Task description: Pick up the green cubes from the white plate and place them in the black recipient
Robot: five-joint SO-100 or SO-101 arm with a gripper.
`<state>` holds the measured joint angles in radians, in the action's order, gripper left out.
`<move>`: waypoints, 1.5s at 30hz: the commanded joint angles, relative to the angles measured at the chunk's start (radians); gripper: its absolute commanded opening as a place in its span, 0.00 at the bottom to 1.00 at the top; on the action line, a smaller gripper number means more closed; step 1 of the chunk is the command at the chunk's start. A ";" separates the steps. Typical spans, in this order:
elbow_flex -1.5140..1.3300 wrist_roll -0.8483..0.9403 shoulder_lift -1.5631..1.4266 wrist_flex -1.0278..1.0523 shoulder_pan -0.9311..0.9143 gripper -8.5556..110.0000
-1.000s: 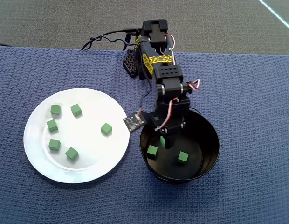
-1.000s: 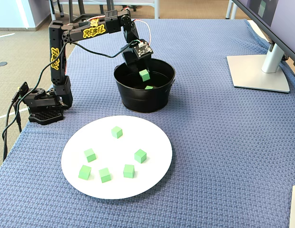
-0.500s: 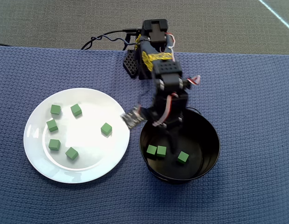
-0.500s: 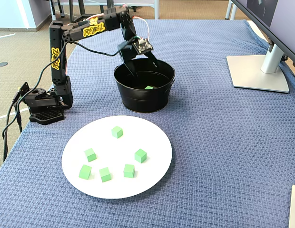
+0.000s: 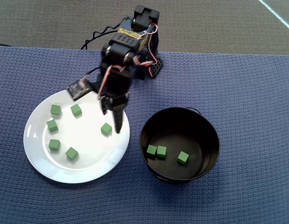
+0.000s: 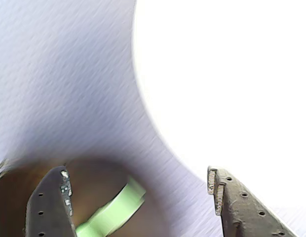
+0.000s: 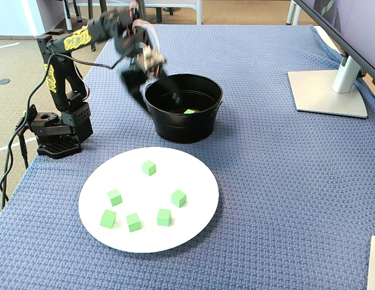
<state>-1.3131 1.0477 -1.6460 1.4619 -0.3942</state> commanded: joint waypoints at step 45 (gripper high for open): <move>-0.543 0.433 0.132 -0.492 -0.043 0.36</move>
<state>-1.8577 1.4895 -1.5079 0.9894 -0.4510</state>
